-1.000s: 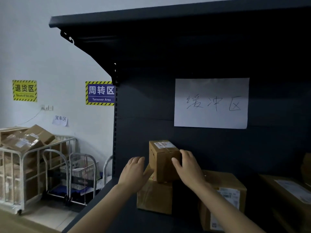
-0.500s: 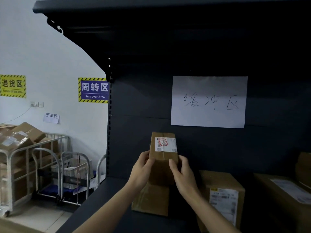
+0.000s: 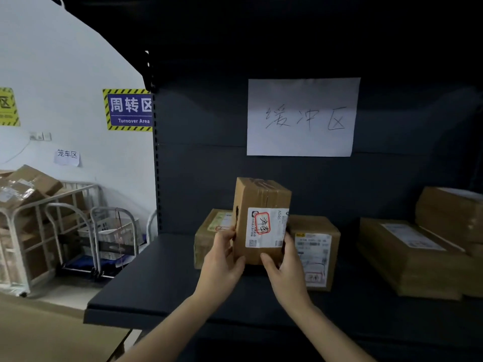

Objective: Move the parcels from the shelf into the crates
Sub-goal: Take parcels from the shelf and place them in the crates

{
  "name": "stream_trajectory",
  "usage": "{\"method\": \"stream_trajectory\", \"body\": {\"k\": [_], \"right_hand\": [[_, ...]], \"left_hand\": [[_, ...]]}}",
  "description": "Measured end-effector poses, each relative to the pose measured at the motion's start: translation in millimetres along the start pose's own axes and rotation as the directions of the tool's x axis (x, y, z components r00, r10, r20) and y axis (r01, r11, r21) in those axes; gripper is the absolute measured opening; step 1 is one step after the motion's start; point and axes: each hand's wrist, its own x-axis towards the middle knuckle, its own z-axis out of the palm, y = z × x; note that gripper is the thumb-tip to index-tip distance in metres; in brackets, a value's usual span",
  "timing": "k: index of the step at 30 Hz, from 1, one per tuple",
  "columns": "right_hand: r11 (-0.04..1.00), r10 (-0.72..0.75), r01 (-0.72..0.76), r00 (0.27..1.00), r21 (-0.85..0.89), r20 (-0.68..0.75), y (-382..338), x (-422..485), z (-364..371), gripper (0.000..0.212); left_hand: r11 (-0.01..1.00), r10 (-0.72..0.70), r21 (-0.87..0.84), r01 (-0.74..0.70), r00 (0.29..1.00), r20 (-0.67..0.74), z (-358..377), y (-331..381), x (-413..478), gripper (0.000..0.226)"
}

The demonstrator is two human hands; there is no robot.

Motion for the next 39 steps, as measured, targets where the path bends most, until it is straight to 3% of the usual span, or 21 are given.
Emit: {"method": "stream_trajectory", "body": {"k": [9, 14, 19, 26, 34, 39], "right_hand": [[0.979, 0.164, -0.165, 0.986, -0.122, -0.023, 31, -26, -31, 0.059], [0.933, 0.268, -0.253, 0.963, -0.254, 0.026, 46, -32, -32, 0.064], [0.895, 0.310, -0.276, 0.950, -0.351, 0.043, 53, -31, -37, 0.064], [0.784, 0.259, -0.197, 0.966, -0.588, 0.022, 61, -36, -79, 0.065], [0.660, 0.262, -0.195, 0.965, -0.725, -0.021, 81, -32, -132, 0.067], [0.692, 0.319, -0.238, 0.948, -0.681, -0.007, 91, -16, -139, 0.072]], "left_hand": [[0.989, -0.118, 0.106, 0.106, 0.986, 0.114, 48, -9, -20, 0.050], [0.949, -0.201, 0.278, 0.149, 0.965, 0.170, 55, -22, -24, 0.052], [0.865, -0.190, 0.499, 0.052, 0.954, 0.231, 53, -23, -25, 0.058], [0.732, -0.096, 0.672, -0.110, 0.960, 0.261, 42, -23, -19, 0.066], [0.694, -0.192, 0.717, -0.068, 0.942, 0.275, 49, -24, -12, 0.085], [0.756, -0.250, 0.654, 0.009, 0.928, 0.276, 61, -25, -6, 0.090]]}}
